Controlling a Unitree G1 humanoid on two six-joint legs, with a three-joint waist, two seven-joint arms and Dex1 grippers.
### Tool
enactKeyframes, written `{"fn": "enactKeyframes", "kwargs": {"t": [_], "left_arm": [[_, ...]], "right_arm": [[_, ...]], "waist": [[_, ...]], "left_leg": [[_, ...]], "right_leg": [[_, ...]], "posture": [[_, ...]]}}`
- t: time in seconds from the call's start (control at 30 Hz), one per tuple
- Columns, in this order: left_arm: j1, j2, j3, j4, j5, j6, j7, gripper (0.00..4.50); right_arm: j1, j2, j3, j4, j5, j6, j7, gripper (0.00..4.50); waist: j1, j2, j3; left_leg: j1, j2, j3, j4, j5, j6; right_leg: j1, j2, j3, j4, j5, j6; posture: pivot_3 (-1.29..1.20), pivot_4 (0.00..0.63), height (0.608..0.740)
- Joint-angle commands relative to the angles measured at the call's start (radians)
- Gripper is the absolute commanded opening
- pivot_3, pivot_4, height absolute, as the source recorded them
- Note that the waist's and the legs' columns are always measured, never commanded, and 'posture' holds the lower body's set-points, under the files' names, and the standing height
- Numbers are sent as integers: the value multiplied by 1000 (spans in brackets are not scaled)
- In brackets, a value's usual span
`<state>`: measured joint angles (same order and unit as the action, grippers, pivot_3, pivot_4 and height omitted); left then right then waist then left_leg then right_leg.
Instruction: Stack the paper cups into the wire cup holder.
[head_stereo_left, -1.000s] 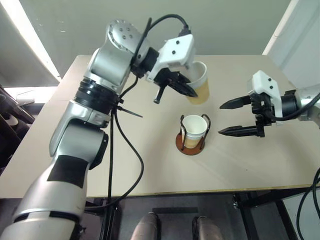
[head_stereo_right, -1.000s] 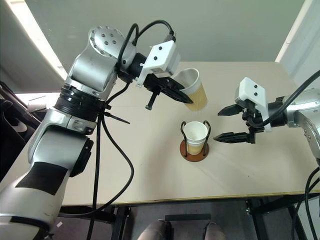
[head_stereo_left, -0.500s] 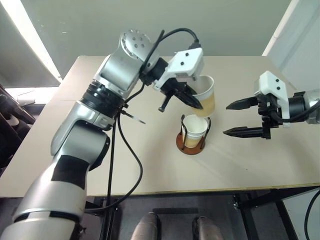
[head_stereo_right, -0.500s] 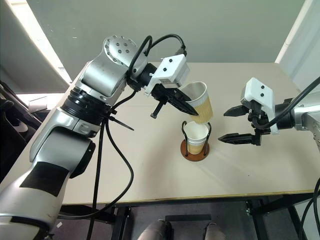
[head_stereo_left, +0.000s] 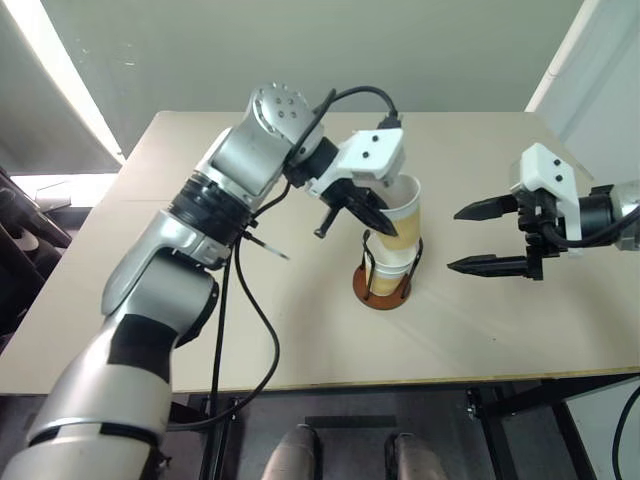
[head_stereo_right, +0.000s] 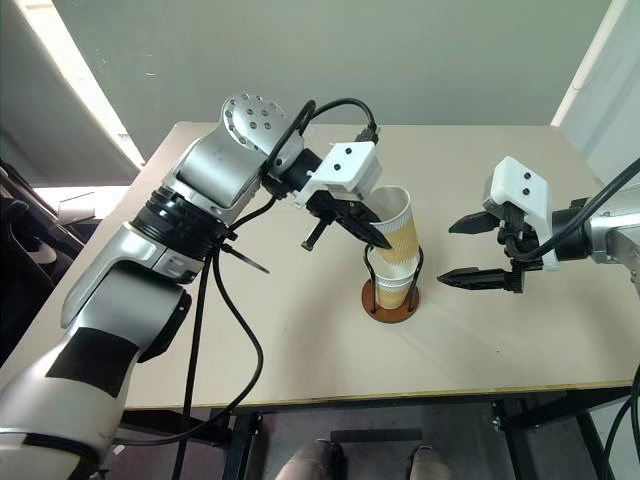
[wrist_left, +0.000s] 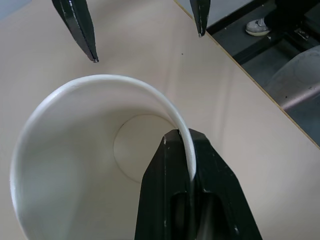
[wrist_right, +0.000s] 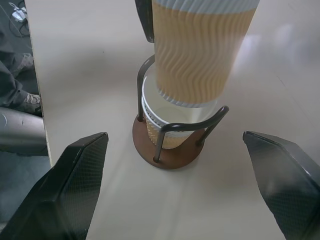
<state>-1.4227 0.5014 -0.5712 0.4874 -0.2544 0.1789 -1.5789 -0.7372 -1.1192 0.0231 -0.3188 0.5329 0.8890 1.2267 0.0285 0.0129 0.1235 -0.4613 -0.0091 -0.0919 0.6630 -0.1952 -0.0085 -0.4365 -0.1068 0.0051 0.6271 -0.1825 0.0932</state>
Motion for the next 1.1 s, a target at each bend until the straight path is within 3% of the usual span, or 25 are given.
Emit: {"fn": "enactKeyframes", "kwargs": {"t": [0.03,1.1], "left_arm": [[4,13,-4,-30,-2,-17,-36,15],[-20,-94,14,131,159,-167,-36,15]], "right_arm": [[-10,-21,-37,-14,11,-6,-4,4500],[15,-34,-51,-26,24,-8,-33,4500]], "waist": [[0,0,0],[5,0,0]], "left_leg": [[0,0,0,0,0,0],[0,0,0,0,-1,0]], "right_leg": [[0,0,0,0,0,0],[1,0,0,0,0,2]], "posture": [[0,150,740],[0,150,740]]}}
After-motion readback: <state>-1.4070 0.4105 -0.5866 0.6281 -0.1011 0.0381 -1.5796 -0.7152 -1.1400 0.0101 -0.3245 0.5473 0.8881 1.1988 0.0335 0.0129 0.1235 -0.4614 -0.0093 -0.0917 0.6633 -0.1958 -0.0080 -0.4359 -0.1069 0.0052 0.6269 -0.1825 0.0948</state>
